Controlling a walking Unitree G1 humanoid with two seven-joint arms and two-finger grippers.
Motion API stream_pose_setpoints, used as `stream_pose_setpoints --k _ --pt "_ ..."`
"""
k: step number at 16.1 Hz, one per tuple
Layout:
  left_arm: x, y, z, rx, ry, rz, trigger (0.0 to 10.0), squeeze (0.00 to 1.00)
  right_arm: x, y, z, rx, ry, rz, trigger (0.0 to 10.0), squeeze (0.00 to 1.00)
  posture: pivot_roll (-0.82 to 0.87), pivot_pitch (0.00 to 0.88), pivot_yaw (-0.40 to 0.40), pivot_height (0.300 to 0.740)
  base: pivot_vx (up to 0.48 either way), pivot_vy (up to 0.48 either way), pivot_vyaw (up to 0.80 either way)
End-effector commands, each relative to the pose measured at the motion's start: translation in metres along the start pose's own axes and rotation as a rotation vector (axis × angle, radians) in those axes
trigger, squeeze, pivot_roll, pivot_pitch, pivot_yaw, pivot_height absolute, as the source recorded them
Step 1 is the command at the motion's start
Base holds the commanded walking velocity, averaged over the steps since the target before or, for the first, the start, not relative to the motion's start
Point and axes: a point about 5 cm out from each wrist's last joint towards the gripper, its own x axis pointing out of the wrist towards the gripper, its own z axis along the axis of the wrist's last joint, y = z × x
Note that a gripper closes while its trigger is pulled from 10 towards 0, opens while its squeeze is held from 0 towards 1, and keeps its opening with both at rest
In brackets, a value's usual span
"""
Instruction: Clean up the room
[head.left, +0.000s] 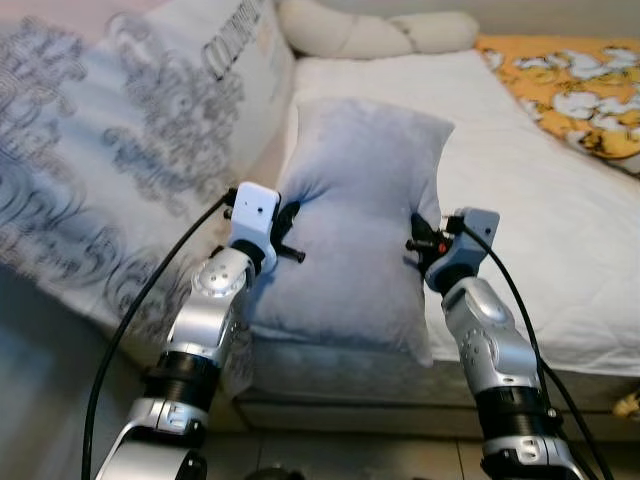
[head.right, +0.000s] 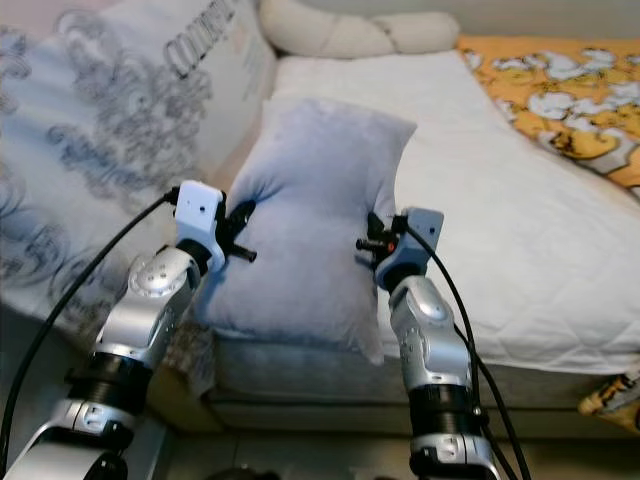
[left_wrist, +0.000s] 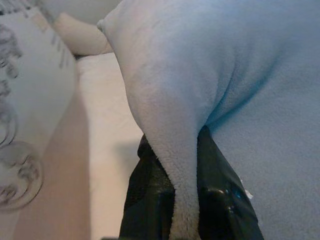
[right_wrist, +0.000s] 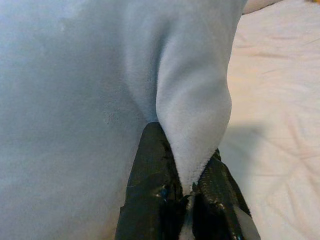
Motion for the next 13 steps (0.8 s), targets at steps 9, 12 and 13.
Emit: stream_pose_setpoints --k 9,12,13 --pt "-0.004 0.027 0.011 0.019 -0.03 0.085 10.0 0.0 0.003 -0.001 0.002 -0.029 0.019 0.016 10.0 0.0 -0.01 0.0 0.071 0.74 0.318 0.0 0.18" --pt "-0.004 0.028 0.011 0.023 -0.03 0.082 10.0 0.0 0.002 -0.001 0.001 -0.022 0.018 0.014 10.0 0.0 -0.02 0.0 0.079 0.74 0.334 0.0 0.0" --pt "-0.003 0.028 0.011 0.025 -0.03 0.079 10.0 0.0 0.002 -0.002 0.001 -0.021 0.018 0.014 10.0 0.0 -0.02 0.0 0.082 0.74 0.33 0.0 0.0"
